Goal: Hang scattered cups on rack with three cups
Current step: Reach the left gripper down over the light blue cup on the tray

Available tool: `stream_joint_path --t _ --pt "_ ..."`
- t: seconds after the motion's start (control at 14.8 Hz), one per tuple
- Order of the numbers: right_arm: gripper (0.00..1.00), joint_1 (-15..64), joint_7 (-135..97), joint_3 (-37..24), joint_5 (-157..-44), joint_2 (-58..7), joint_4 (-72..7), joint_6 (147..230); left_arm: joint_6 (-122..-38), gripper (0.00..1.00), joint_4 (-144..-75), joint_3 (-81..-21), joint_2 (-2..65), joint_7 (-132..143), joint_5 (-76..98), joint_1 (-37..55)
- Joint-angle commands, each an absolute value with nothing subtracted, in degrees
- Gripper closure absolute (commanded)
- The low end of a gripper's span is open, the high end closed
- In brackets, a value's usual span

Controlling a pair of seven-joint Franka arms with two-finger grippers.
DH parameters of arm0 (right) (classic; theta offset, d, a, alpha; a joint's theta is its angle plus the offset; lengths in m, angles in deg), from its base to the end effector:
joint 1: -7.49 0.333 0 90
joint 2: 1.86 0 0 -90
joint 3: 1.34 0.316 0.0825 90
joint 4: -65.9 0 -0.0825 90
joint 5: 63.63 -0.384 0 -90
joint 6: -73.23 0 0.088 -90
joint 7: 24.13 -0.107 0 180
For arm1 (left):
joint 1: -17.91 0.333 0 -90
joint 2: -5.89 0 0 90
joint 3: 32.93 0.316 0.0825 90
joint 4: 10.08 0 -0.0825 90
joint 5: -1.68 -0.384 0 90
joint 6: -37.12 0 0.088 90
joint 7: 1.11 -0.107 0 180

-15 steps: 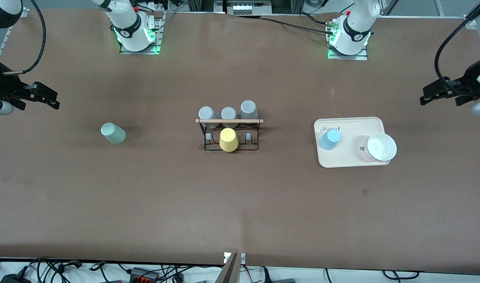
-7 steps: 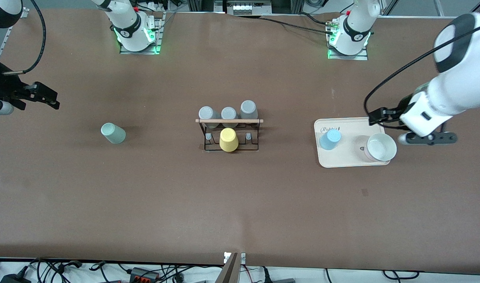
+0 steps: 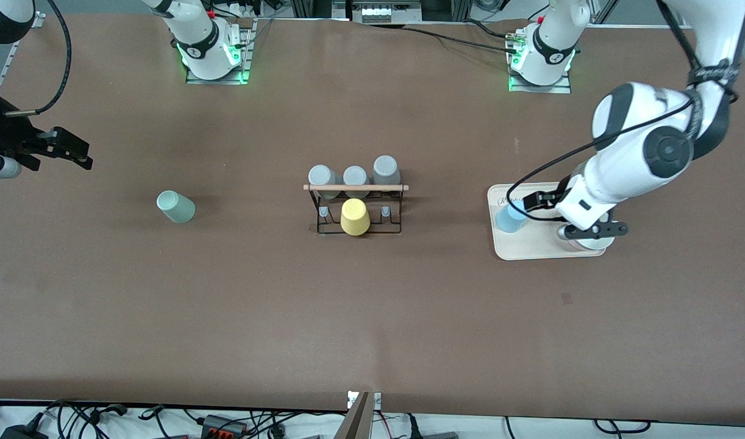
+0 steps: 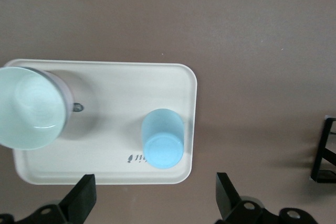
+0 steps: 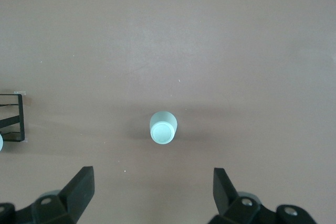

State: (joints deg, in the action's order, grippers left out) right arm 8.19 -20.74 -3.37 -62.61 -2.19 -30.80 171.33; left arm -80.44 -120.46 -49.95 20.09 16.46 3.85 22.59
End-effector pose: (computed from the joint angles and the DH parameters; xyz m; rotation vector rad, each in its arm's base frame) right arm 0.5653 -0.0147 0.5781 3.1223 0.0598 0.0280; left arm 0.5818 -0.1223 0.3585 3.0572 0.1764 -0.2079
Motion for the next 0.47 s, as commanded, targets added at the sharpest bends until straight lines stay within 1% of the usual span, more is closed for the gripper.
stream_joint_path --t 0.0,0.41 --pt "0.0 8.0 -20.3 -3.4 -63.5 -1.7 -30.9 171.0 -86.2 0.0 -123.2 -50.2 22.9 19.6 3.6 21.8" --pt "0.0 8.0 -20.3 -3.3 -63.5 -1.8 -30.9 171.0 -90.8 0.0 -126.2 -50.2 26.7 19.7 2.8 21.6"
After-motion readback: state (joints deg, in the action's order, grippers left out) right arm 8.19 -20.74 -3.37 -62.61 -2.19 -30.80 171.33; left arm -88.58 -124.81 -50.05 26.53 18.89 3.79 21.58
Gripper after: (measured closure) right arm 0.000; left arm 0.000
